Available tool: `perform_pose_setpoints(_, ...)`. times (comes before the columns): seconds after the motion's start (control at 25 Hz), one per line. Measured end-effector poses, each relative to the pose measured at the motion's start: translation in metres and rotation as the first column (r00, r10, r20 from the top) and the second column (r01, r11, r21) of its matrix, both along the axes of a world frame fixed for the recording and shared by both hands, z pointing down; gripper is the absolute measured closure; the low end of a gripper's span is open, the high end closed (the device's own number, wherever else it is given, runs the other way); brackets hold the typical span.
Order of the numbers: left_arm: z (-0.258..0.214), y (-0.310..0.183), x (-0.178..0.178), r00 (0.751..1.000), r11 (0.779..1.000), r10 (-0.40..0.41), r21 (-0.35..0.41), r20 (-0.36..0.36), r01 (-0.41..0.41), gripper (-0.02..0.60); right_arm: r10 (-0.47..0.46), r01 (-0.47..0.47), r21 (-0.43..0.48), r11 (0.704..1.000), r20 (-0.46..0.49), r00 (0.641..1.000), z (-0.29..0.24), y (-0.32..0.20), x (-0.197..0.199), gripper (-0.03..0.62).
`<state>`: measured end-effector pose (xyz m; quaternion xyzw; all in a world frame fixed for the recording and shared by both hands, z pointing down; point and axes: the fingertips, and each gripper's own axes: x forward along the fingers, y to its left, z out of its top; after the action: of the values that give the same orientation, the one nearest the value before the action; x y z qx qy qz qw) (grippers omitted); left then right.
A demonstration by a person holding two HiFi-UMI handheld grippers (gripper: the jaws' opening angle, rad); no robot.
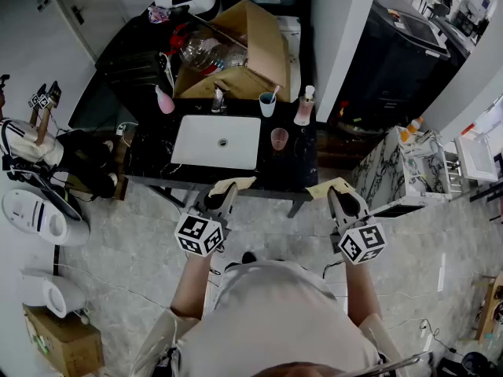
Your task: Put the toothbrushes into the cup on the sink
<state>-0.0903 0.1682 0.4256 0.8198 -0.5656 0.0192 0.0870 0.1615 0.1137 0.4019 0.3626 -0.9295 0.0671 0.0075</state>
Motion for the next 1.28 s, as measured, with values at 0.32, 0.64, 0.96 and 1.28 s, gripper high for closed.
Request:
perform_pose_setpoints(0.32, -0.003, 0.001, -0.001, 1.0, 1.0, 0.012, 0.007, -0.016, -0.012, 0.545, 0.003, -0.003, 0.007, 1.0, 0.012, 1.0, -0.004, 0.002, -0.004, 0.523)
perform_pose_setpoints(0.64, 0.002, -0.002, -0.003, 1.0, 1.0, 0.025, 0.0, -0.017, -0.026, 0.545, 0.019, -0.019, 0.005, 1.0, 0.02, 1.0, -0.005, 0.001, -0.007, 0.525)
perform_pose_setpoints(0.96, 0.008, -0.006, -0.009, 0.998, 0.998, 0.059, -0.015, 0.007, -0.058, 0.545, 0.045, -0.045, -0.008, 0.999, 0.01, 0.999, 0.0, 0.003, -0.016, 0.525)
perform_pose_setpoints(1.28, 0.018, -0.008, -0.023, 0.996, 0.995, 0.094, -0.026, 0.008, -0.093, 0.545, 0.086, -0.086, -0.017, 0.996, 0.012, 0.996, 0.006, 0.007, -0.027, 0.523)
